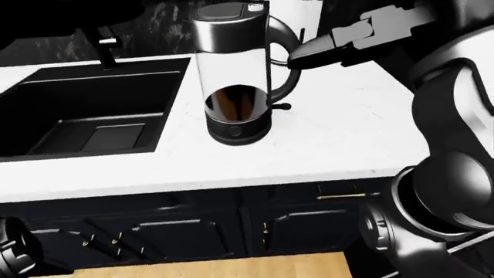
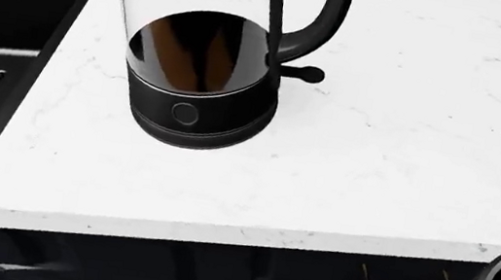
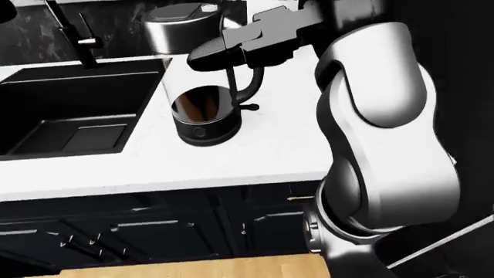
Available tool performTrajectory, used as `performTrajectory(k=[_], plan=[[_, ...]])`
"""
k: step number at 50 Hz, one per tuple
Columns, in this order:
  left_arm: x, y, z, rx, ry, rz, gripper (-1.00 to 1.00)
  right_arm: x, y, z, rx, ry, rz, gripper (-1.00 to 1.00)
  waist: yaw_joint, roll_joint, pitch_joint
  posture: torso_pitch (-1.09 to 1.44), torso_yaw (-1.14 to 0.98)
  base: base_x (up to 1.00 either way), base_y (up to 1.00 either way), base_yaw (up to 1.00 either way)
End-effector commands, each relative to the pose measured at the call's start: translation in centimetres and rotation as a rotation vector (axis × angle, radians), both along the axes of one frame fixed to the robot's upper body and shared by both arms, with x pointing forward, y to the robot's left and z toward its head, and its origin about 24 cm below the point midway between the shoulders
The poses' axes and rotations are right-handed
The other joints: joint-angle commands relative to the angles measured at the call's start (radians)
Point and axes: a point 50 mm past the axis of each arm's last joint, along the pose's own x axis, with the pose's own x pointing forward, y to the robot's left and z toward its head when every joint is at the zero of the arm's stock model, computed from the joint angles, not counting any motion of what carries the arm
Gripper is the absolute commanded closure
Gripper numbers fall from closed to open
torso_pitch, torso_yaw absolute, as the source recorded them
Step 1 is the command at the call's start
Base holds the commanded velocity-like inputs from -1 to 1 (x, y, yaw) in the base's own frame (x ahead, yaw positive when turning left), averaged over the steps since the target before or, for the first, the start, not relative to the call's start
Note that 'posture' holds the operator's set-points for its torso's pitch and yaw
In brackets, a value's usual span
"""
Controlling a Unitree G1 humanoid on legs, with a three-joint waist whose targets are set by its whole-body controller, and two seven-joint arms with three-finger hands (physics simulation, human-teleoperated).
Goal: Press the button to open the lid of the electric kettle.
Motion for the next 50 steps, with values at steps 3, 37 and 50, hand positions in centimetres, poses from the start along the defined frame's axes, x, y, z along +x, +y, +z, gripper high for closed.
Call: performTrajectory(k=[3,37,50], plan=[[-0.74,0.40,0.98,-0.026,-0.066,0.019,-1.00,-0.66,0.04,0.81,0.004,-0.057,0.007,-1.00,0.001,0.024,-0.017,0.00,0.00,0.00,0.00,0.77],[-0.77,0.36,0.99,-0.021,-0.063,0.034,-1.00,-0.81,-0.34,1.24,0.026,-0.070,-0.012,-1.00,-0.040,0.067,-0.033,-0.06,0.00,0.00,0.00,0.14],[-0.69,0.40,1.07,-0.031,-0.059,0.034,-1.00,-0.78,-0.46,1.36,0.028,-0.071,-0.018,-1.00,-0.048,0.066,-0.099,-0.19,0.00,0.00,0.00,0.00]])
